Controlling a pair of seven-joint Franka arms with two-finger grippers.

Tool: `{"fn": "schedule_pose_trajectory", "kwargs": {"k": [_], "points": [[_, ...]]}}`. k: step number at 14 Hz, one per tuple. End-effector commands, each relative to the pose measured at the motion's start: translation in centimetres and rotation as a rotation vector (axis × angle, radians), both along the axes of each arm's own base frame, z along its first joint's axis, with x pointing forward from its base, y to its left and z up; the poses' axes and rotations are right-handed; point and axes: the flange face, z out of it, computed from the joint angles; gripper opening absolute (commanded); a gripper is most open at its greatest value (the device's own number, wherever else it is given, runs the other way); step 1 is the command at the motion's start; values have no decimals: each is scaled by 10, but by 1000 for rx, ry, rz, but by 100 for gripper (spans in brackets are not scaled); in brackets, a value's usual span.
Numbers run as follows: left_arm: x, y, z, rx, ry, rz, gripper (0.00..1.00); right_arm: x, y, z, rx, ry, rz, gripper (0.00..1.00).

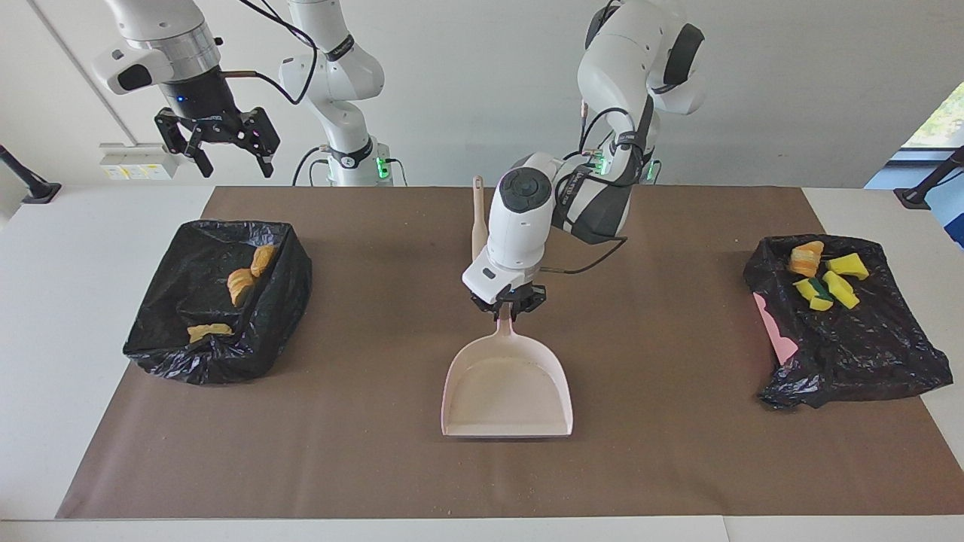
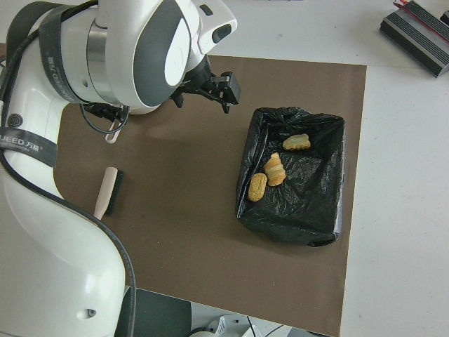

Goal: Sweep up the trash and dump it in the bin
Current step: 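Bring the dustpan back to the mat center with the left gripper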

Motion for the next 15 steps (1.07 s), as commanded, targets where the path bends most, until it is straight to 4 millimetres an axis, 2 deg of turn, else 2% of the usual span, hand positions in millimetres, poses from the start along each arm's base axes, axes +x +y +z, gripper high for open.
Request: {"fn": "schedule_pose_trajectory", "kwargs": {"k": [1,2,4,6,9,12,15], "points": [[1,-3,1,-43,-3,31,30,3,5,-2,-52,14,36,100],[1,-3,2,-52,2,35,59,3,4,-2,-63,9,36,100],[-1,-1,4,-29,9,26,99,3,5,-1,-60,5,41,100],[-3,1,8,-30,14,28,100,4,6,0,-51,-5,41,100],[-24,34,54,-28,10,34,100,2,-3,-1,-44,-5,23,100],[-54,88,82,98,-7,13,100,3,-2,-2,-44,-6,19,100],[-60,159,129,142,-27,-37,100,1,0,-5,-44,3,22,100]]}}
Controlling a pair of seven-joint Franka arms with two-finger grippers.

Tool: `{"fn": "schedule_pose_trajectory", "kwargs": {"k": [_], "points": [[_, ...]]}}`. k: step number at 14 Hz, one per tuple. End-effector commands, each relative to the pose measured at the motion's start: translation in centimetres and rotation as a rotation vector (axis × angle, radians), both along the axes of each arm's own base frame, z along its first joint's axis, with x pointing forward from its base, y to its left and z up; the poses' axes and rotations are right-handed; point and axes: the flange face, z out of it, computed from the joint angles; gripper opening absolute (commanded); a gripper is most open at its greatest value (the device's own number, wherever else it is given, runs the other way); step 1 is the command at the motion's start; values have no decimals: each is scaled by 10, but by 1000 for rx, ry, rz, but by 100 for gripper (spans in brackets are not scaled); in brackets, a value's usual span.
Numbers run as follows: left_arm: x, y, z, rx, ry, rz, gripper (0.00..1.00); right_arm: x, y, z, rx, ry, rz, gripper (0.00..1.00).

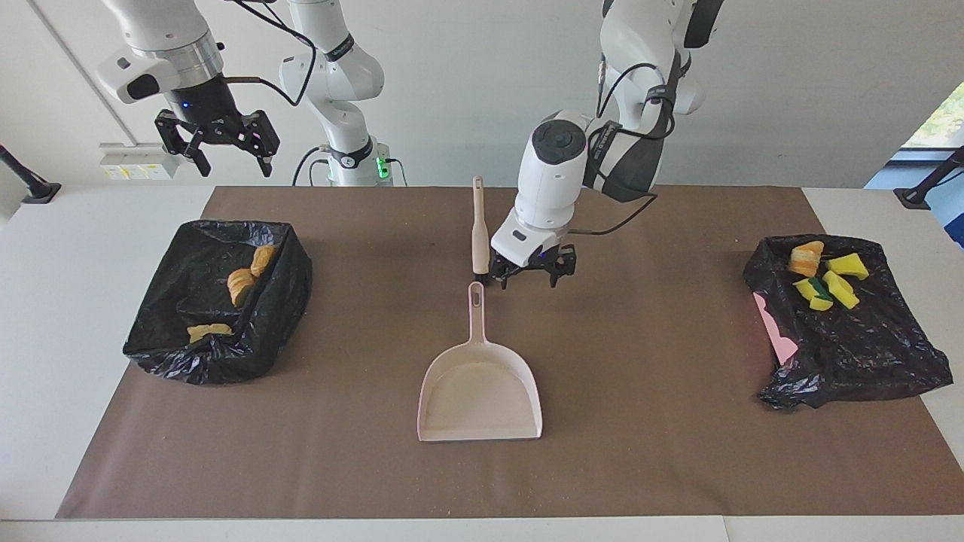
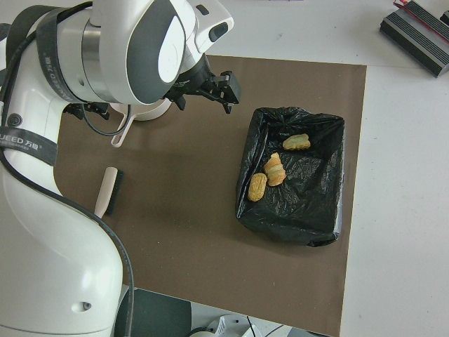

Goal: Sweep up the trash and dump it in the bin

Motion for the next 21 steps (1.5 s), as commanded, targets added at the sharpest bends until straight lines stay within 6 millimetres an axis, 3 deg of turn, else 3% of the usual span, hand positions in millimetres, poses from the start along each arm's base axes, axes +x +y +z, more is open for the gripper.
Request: {"fn": "schedule_pose_trajectory", "kwargs": {"k": [1,6,8,10,12,15,17,21], "points": [[-17,88,42,12,-1,-56,100,-2,-2,-2,-6,-1,15,100],[-19,212,114,-2,-25,-123,100,-4,-3,-2,-5,10,9,100],[-29,263,150,-5,-32,-135,100,-7,-11,-2,-4,22,2,100],[-38,291,189,-4,-19,-175,100,-2,-13,-1,-5,-13,0,100],[-38,308,215,-12,-14,-196,100,-1,-9,-1,-6,-21,8,100],[-28,318,234,-8,24,-174,100,-6,-7,-4,-5,10,14,100],[-23,319,236,-6,53,-171,100,-4,-9,-4,-5,0,9,100],[-34,325,238,-9,12,-169,100,-2,-1,-4,-2,-11,22,100]]}}
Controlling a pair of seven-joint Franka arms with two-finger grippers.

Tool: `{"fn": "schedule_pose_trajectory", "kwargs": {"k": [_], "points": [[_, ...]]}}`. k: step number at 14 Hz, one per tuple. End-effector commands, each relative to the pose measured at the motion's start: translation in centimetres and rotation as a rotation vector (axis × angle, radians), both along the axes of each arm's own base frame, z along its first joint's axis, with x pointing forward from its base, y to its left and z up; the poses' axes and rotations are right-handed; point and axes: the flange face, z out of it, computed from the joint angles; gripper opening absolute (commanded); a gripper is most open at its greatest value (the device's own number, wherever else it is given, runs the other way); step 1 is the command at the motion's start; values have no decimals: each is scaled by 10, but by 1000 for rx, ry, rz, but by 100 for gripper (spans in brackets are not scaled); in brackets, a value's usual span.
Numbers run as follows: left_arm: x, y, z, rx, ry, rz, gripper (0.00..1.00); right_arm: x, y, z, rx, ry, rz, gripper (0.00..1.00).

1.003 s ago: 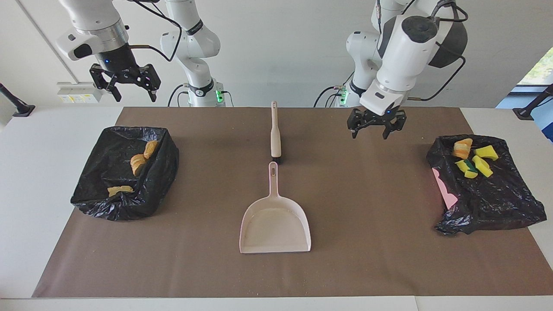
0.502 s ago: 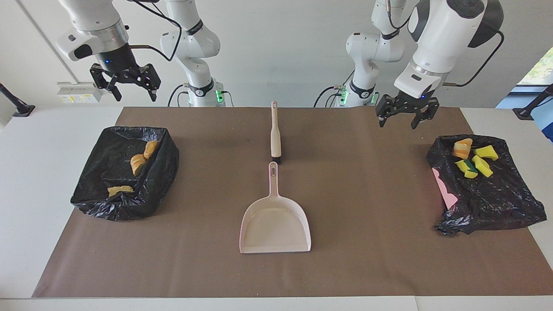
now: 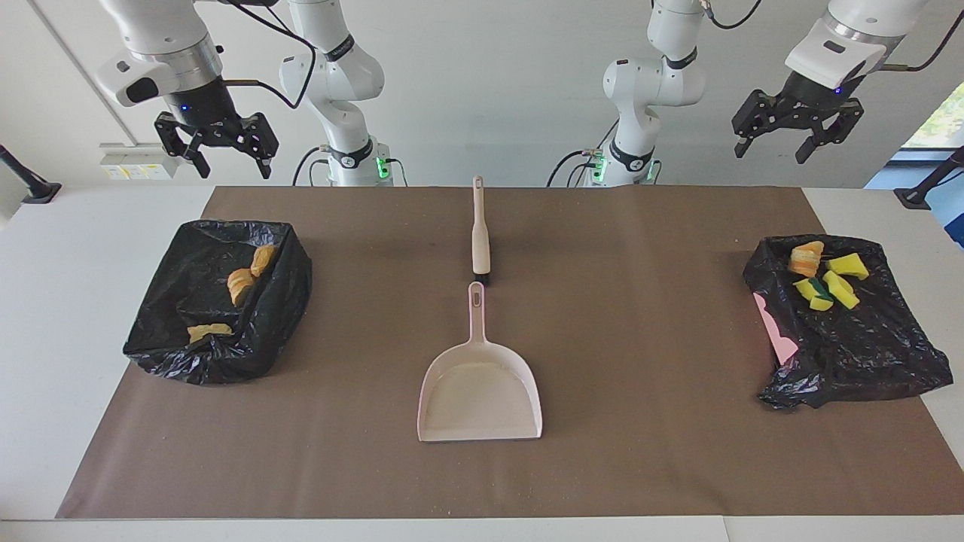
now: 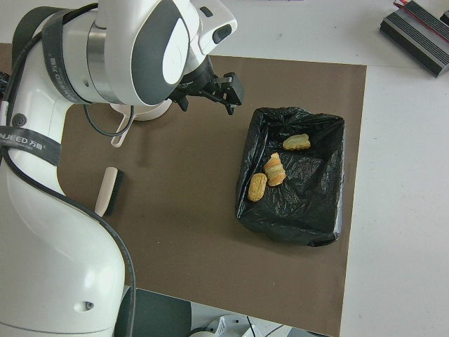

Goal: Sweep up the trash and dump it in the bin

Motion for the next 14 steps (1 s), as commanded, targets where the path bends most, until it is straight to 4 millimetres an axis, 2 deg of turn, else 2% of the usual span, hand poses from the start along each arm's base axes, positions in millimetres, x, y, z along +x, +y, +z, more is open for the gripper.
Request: {"fn": "schedule_pose_trajectory", "kwargs": {"k": [1,2,8,11,14], "points": [[-5,6,4,-3,-18,-9,100,-3,0,0,1,-13,21,100],[-5,7,4,-1,-20,-4,100,-3,-8,0,3,-13,9,100],[0,7,4,3,-36,-5,100,-4,-5,-1,3,-10,13,100],[-2,17,8,-2,-42,14,100,-4,-6,0,3,-13,12,100],[-3,9,7,1,-36,0,100,-4,-11,0,3,-14,3,100]]}}
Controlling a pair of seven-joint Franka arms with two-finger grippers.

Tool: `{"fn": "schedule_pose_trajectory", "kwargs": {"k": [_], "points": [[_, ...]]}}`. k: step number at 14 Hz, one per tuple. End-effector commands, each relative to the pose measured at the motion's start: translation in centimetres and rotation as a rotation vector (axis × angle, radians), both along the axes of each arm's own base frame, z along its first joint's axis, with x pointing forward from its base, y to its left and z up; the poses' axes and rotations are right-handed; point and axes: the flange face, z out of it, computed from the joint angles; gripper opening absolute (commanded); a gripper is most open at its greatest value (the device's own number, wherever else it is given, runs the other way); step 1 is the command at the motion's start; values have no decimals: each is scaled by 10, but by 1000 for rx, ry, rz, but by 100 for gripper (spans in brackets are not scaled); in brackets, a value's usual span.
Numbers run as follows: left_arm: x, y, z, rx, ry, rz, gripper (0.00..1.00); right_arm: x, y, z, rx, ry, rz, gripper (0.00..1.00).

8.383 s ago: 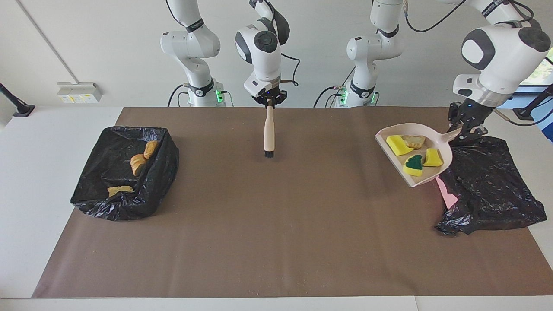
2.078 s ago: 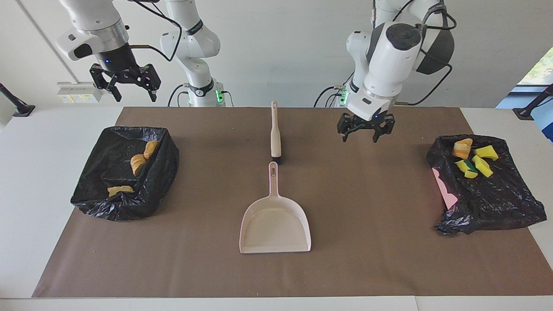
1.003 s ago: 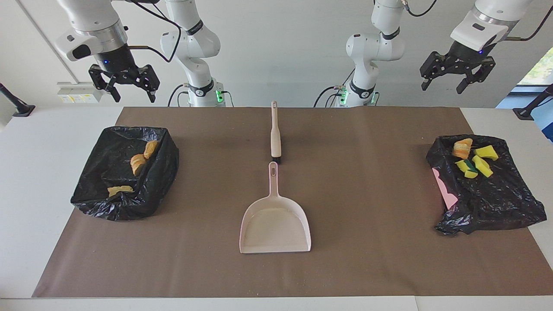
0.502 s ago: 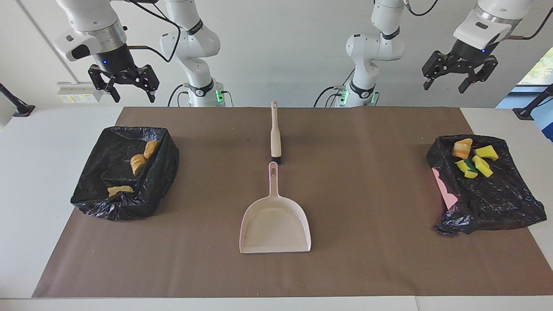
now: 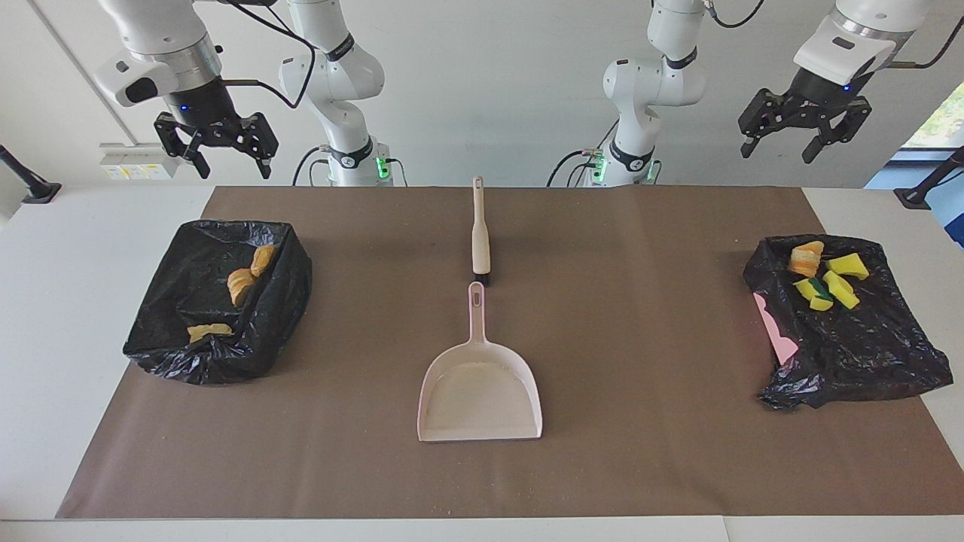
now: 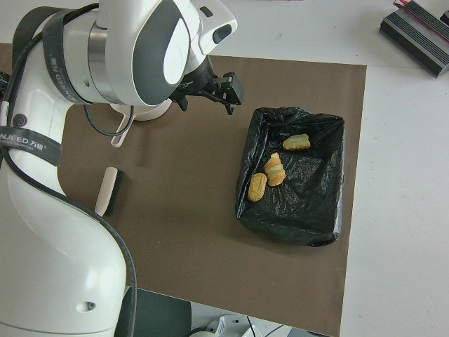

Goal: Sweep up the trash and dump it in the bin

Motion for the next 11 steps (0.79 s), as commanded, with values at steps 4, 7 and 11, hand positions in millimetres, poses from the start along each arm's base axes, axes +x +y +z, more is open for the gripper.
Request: {"fn": "schedule_pose_trajectory", "kwargs": {"k": [4,7,11], "points": [[-5,-10,0,5,-1,-29,100,-3,-8,-1,-2,-17,4,100],[-6,-9,-2,6,6,-26,100,-1,-8,0,-3,-30,4,100],[-6,-9,-2,6,7,-23,100,-1,-6,0,-2,-29,7,100]]}}
